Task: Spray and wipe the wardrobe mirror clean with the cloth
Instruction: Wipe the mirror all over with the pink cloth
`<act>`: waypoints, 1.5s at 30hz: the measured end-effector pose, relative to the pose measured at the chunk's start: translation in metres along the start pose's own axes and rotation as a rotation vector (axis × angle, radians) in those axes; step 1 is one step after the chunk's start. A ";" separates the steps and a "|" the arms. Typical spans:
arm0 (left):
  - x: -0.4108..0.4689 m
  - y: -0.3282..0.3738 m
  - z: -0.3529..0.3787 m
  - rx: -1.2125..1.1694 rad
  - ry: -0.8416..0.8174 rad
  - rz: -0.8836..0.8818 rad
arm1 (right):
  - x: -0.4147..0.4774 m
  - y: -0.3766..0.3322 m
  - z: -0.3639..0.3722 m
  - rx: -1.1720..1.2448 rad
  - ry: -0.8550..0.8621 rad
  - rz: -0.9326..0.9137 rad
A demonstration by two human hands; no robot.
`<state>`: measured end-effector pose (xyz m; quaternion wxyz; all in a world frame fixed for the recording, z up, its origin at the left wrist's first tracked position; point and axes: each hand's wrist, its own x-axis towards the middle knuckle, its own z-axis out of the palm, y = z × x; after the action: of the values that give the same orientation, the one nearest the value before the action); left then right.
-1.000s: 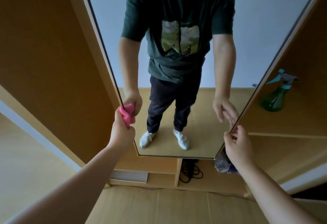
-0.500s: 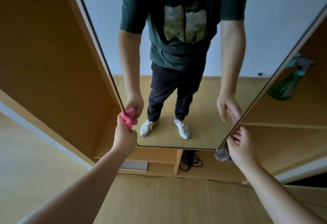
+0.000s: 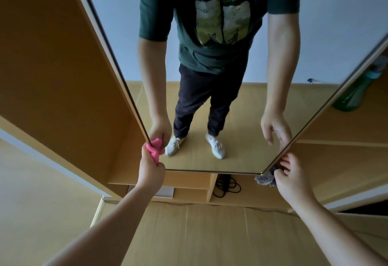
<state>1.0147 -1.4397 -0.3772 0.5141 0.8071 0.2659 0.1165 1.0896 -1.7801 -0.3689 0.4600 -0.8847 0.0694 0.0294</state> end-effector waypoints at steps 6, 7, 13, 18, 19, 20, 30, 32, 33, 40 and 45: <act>0.001 -0.021 0.012 0.012 -0.007 -0.013 | -0.002 0.011 0.009 -0.055 -0.021 -0.017; 0.001 -0.025 0.014 0.013 -0.009 -0.018 | -0.003 0.013 0.010 -0.058 -0.019 -0.020; 0.002 -0.044 0.023 -0.001 -0.045 -0.056 | -0.007 0.029 0.016 -0.072 -0.024 -0.005; 0.005 -0.059 0.030 -0.010 -0.065 -0.099 | -0.010 0.040 0.019 -0.098 -0.021 0.005; 0.005 -0.062 0.031 -0.014 -0.066 -0.102 | -0.011 0.041 0.021 -0.100 -0.021 0.007; 0.006 -0.064 0.032 -0.016 -0.065 -0.104 | -0.012 0.042 0.022 -0.103 -0.024 0.010; 0.008 -0.069 0.043 -0.271 -0.033 -0.235 | -0.014 0.035 0.026 -0.074 -0.035 0.034; 0.005 -0.062 0.046 -0.470 -0.052 -0.307 | -0.011 0.030 0.022 -0.050 -0.030 0.029; 0.002 -0.057 0.049 -0.569 -0.062 -0.358 | -0.010 0.026 0.020 -0.034 -0.028 0.027; -0.020 -0.029 0.071 -0.736 0.032 -0.498 | 0.000 0.011 0.011 0.083 -0.060 0.019; -0.021 -0.038 0.087 -0.762 0.048 -0.606 | 0.007 0.012 0.012 0.091 -0.057 0.037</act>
<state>1.0256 -1.5061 -0.4479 0.7775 0.4448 0.4391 0.0693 1.0951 -1.7776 -0.3866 0.5008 -0.8603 0.0737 0.0600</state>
